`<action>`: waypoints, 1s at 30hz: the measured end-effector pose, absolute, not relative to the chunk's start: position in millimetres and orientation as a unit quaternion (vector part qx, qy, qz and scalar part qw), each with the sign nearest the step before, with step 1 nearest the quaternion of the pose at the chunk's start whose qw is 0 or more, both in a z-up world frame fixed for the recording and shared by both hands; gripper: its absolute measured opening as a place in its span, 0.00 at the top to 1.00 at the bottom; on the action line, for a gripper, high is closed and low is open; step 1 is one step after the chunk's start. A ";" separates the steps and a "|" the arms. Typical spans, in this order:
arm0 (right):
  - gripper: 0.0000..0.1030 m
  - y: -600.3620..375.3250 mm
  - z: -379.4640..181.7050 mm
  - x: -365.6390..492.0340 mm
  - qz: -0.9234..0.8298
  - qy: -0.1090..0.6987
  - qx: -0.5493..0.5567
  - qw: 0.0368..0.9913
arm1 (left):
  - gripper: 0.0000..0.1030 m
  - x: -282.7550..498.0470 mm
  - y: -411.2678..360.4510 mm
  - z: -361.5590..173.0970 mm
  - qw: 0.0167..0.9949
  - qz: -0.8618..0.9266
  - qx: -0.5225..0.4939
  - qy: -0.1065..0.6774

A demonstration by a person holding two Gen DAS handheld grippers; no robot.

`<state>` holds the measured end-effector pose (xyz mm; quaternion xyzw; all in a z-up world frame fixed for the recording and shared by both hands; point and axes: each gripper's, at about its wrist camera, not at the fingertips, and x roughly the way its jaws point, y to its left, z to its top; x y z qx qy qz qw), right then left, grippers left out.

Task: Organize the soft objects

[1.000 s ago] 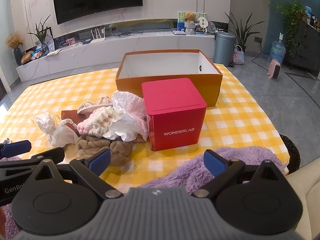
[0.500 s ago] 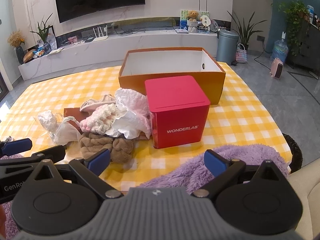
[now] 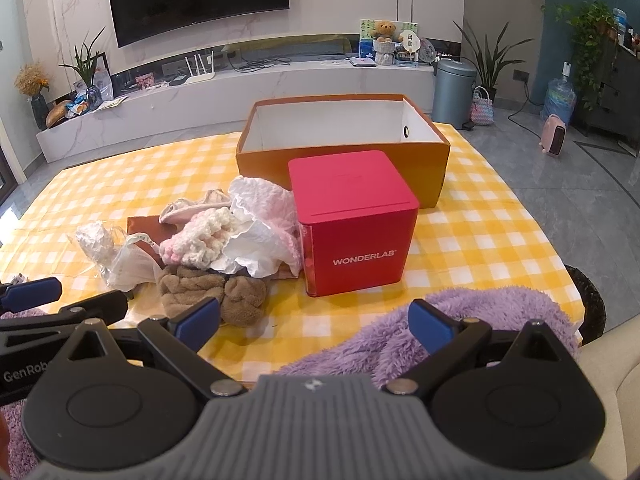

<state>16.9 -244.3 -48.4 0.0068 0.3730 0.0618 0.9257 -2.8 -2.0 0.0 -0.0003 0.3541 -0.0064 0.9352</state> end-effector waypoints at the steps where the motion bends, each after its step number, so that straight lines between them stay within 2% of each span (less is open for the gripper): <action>1: 0.04 -245.1 -48.4 17.2 0.062 0.373 0.007 0.926 | 0.15 -3.2 -2.4 0.0 0.935 -0.007 0.000 0.354; 18: 0.04 -247.9 -49.4 18.8 0.061 0.370 0.008 0.927 | 0.15 -3.5 -1.2 -1.2 0.935 -0.008 -0.003 0.354; 23: 0.05 -250.2 -54.1 18.1 0.091 0.347 0.020 0.933 | 0.25 -5.7 4.8 -5.0 0.935 -0.019 -0.007 0.355; 25: 0.09 -248.7 -57.4 19.9 0.102 0.347 0.022 0.932 | 0.29 -4.4 11.0 -8.4 0.932 -0.028 -0.013 0.362; 27: 0.23 -245.3 -61.9 23.8 0.110 0.354 0.018 0.929 | 0.35 -2.8 17.5 -12.1 0.927 -0.053 -0.016 0.371; 30: 0.35 -235.4 -71.7 33.7 0.127 0.373 0.012 0.919 | 0.38 2.1 25.2 -18.9 0.922 -0.061 -0.031 0.381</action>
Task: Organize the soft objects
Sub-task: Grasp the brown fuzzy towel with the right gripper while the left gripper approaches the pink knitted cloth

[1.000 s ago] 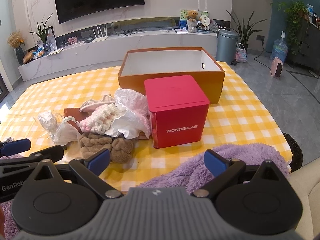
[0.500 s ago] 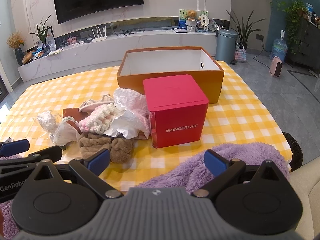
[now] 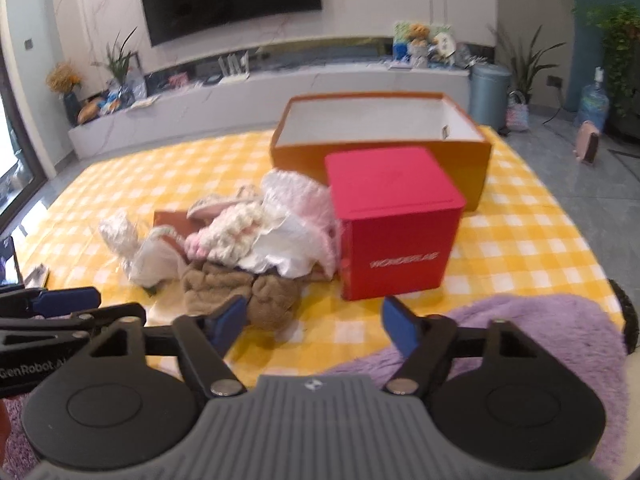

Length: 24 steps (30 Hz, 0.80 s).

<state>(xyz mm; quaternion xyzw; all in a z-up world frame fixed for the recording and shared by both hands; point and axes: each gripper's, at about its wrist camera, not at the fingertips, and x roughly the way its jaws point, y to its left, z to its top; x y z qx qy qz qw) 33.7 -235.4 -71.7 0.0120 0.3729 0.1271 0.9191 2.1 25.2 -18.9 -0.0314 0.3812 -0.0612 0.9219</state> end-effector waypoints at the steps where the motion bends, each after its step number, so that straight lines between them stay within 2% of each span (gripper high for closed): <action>1: 0.36 -231.5 -74.6 37.1 0.134 0.378 0.010 0.916 | 0.40 4.5 27.8 -21.1 0.921 -0.061 -0.035 0.384; 7: 0.44 -208.0 -92.8 58.4 0.166 0.399 -0.011 0.902 | 0.43 21.1 37.3 -33.8 0.915 -0.077 -0.056 0.393; 9: 0.50 -203.0 -102.9 68.7 0.171 0.415 -0.014 0.893 | 0.43 28.0 41.7 -40.1 0.909 -0.080 -0.079 0.401; 13: 0.50 -198.7 -115.3 86.7 0.181 0.440 0.018 0.879 | 0.43 42.9 47.8 -49.3 0.906 -0.044 -0.071 0.416; 15: 0.40 -193.8 -118.8 94.2 0.192 0.445 0.031 0.874 | 0.43 51.1 51.4 -54.1 0.902 -0.021 -0.052 0.429; 19: 0.36 -183.1 -131.8 116.5 0.182 0.462 0.042 0.867 | 0.43 61.7 61.7 -65.2 0.891 -0.020 -0.059 0.450; 21: 0.24 -179.7 -140.3 128.2 0.178 0.479 0.057 0.858 | 0.43 64.8 62.4 -71.0 0.887 -0.021 -0.057 0.458; 24: 0.19 -173.3 -152.5 140.5 0.183 0.492 0.066 0.848 | 0.43 71.3 63.1 -77.7 0.881 -0.026 -0.061 0.468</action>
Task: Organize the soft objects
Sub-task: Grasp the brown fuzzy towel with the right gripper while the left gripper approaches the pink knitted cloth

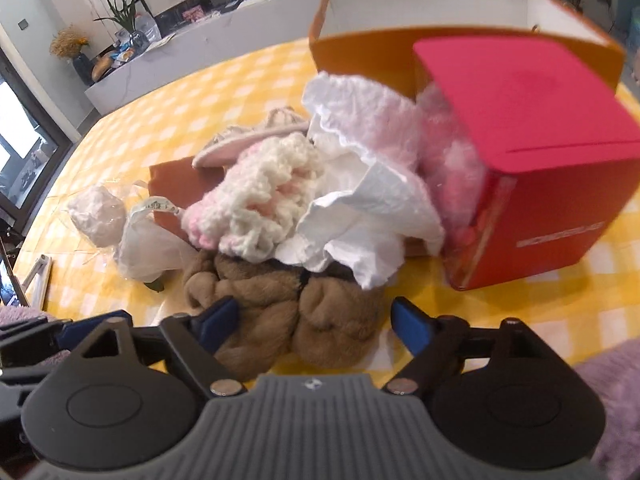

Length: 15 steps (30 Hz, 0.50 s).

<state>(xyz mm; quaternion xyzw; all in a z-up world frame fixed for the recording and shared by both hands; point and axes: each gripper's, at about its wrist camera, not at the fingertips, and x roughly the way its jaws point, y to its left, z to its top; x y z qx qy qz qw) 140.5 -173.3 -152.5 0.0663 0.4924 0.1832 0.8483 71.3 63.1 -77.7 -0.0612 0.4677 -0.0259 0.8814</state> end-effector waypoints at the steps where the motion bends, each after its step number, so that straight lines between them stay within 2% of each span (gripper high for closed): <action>1: 0.20 -172.1 -155.5 142.6 0.191 0.493 0.071 0.846 | 0.43 72.9 63.6 -79.2 0.880 -0.028 -0.063 0.470; 2: 0.21 -171.1 -157.1 143.4 0.198 0.492 0.074 0.844 | 0.43 74.2 64.0 -80.5 0.879 -0.030 -0.064 0.471; 7: 0.47 -171.5 -154.3 140.4 0.220 0.486 0.076 0.842 | 0.43 78.1 60.3 -84.2 0.876 -0.043 -0.060 0.477; 9: 0.71 -171.9 -147.5 132.4 0.225 0.478 0.069 0.846 | 0.44 76.0 57.7 -83.0 0.877 -0.047 -0.054 0.475; 10: 0.76 -172.6 -144.4 128.9 0.223 0.473 0.061 0.850 | 0.44 74.5 57.1 -81.3 0.879 -0.048 -0.053 0.471; 15: 0.80 -181.7 -125.1 109.6 0.227 0.457 0.048 0.859 | 0.44 63.9 56.6 -63.7 0.892 -0.049 -0.057 0.446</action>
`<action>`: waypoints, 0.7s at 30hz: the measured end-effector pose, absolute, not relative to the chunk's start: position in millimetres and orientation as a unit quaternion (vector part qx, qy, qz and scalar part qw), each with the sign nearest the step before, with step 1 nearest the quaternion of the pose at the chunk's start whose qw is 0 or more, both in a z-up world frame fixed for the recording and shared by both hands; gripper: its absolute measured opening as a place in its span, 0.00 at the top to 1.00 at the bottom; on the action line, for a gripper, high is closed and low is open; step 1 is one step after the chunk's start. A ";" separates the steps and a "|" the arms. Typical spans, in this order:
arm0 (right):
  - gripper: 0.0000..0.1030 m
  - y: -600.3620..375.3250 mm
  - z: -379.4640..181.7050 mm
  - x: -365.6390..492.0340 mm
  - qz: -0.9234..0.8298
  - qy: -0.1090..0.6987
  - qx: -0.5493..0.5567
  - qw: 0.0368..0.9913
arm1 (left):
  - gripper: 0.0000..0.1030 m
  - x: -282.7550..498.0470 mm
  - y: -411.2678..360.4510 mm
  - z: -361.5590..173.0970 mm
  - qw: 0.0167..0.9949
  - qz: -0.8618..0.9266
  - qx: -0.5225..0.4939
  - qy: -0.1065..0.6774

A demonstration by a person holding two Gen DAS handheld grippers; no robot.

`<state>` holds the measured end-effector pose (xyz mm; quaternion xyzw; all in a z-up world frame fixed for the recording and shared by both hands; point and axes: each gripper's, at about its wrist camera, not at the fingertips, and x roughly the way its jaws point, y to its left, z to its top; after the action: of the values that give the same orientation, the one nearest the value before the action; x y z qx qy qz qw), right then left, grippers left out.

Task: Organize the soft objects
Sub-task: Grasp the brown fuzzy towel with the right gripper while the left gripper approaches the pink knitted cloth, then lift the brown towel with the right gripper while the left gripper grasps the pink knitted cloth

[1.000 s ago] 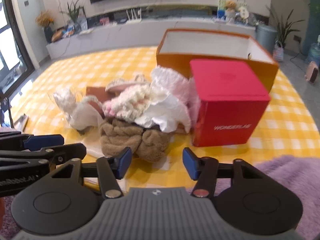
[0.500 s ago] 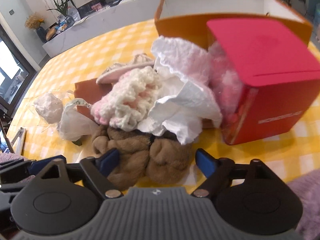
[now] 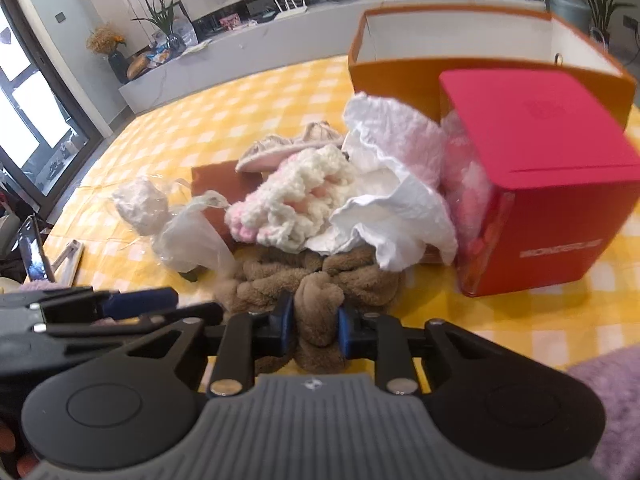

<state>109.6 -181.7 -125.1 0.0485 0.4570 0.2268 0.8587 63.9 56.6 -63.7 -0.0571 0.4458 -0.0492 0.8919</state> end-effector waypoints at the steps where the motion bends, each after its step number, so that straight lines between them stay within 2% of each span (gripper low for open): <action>1: 0.81 -184.5 -121.3 104.8 0.227 0.455 0.045 0.860 | 0.45 60.3 55.2 -60.0 0.895 -0.052 -0.054 0.441; 8: 0.81 -217.6 -97.3 77.4 0.205 0.438 0.032 0.874 | 0.46 45.6 38.4 -45.6 0.903 -0.078 -0.027 0.422; 13: 0.82 -236.2 -120.4 91.4 0.145 0.460 0.024 0.876 | 0.46 43.4 16.5 -49.1 0.906 -0.090 0.030 0.413; 16: 0.75 -243.1 -131.1 99.8 0.120 0.472 0.034 0.873 | 0.46 44.3 3.8 -53.2 0.906 -0.093 0.076 0.406; 19: 0.60 -250.9 -124.0 102.2 0.124 0.471 0.064 0.871 | 0.46 47.2 0.0 -56.2 0.905 -0.100 0.084 0.404; 21: 0.40 -246.7 -123.1 108.3 0.130 0.475 0.062 0.868 | 0.46 54.0 -3.1 -58.3 0.904 -0.100 0.090 0.406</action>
<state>108.3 -246.7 -123.1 0.0622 0.4749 0.1297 0.8682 54.0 -3.1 -58.3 0.0902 0.4057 -0.0998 0.9041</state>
